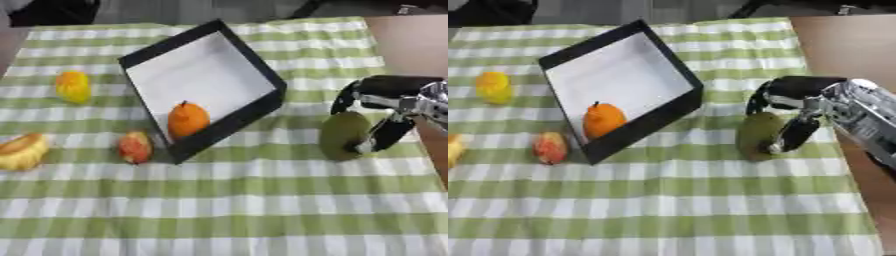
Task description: Pick up objects on the table and place them in the box.
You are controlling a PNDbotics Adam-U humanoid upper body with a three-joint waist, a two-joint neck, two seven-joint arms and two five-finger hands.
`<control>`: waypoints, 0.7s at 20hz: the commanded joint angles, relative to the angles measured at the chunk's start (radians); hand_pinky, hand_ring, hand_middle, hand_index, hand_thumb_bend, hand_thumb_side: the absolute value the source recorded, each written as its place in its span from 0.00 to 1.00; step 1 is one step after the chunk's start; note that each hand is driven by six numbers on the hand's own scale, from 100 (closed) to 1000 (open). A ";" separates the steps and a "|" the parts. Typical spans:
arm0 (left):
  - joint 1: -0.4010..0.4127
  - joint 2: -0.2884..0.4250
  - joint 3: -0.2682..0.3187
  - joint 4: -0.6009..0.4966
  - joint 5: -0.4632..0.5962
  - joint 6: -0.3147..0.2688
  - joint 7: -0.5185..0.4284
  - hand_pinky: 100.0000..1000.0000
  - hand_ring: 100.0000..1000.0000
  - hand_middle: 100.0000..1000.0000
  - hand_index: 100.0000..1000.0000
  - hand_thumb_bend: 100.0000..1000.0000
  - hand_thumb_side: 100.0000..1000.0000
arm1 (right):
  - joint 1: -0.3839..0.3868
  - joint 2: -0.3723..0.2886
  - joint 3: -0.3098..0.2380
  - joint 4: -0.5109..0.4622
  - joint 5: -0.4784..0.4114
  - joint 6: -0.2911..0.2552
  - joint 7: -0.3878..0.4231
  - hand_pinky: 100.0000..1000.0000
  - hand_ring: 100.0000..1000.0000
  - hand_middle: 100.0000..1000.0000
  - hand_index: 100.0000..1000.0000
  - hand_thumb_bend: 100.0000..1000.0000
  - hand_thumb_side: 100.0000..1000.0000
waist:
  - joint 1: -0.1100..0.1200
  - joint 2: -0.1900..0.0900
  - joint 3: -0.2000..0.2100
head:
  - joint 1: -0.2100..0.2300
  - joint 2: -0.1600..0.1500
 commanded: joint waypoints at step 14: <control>-0.003 0.030 0.019 -0.027 0.002 -0.006 0.010 0.77 0.81 0.79 0.89 0.18 0.79 | -0.058 -0.057 -0.091 -0.171 -0.199 0.083 -0.008 0.78 0.57 0.29 0.43 0.34 0.00 | -0.009 -0.008 0.007 | 0.001 -0.002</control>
